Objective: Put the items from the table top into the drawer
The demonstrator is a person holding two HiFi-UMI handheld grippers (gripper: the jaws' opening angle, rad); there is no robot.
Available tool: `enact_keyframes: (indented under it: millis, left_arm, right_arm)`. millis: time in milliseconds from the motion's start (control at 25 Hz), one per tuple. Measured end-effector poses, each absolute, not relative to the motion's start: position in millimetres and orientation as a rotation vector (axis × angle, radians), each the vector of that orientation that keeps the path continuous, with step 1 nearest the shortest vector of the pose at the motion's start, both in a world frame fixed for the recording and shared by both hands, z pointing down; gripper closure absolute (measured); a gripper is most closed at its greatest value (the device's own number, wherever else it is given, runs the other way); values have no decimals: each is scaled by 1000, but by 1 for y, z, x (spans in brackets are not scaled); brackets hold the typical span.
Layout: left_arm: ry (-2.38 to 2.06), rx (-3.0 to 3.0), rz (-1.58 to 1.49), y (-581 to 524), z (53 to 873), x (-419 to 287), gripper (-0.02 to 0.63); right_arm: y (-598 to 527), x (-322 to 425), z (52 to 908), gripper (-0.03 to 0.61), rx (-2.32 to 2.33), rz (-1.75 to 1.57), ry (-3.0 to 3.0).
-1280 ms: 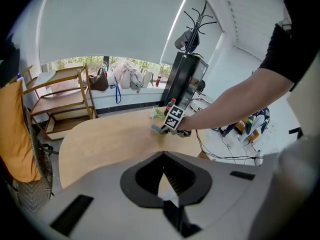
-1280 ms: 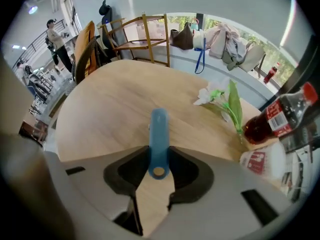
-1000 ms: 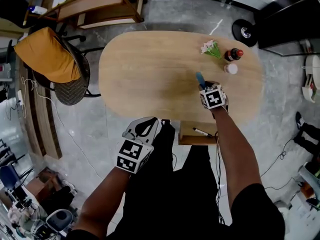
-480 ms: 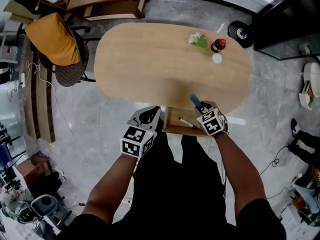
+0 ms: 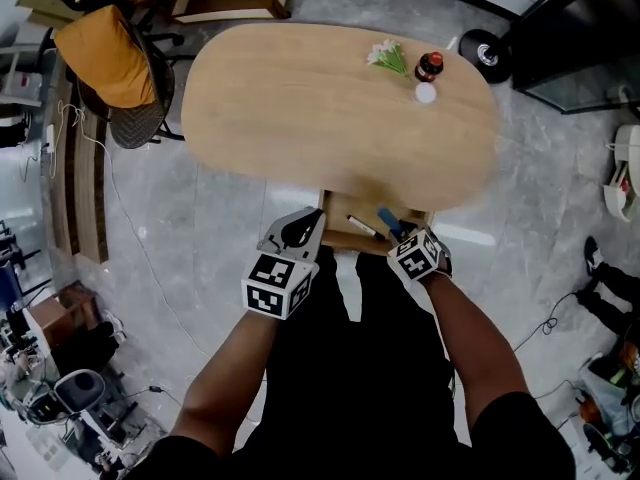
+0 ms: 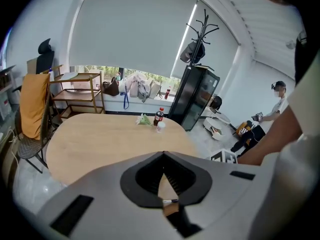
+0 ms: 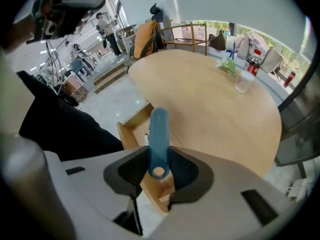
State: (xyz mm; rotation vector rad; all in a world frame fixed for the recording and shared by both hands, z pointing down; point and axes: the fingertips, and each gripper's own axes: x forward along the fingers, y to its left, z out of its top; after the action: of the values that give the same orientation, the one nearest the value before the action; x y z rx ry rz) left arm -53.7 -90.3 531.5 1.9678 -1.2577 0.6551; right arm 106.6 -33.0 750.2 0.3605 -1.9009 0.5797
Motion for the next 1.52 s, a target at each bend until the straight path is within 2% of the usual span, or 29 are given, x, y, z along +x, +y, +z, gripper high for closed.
enact_keyframes:
  millis: [400,720,1240,1520]
  left_arm:
    - [-1152,1928,696,-33,565,-52,612]
    - [-1083,1906,758,28,592,-75,612]
    - [-1096,1910,731,20,602,-78,612]
    - [-1090,1945,737,6,584,-67,612]
  right_arm:
    - [2,104,877,459,291,499,-1691]
    - [-7,78,932,459,322,429,-1686]
    - [-6,84,931,434,343,403,-1697]
    - [0,85,892,434,372,493,-1771]
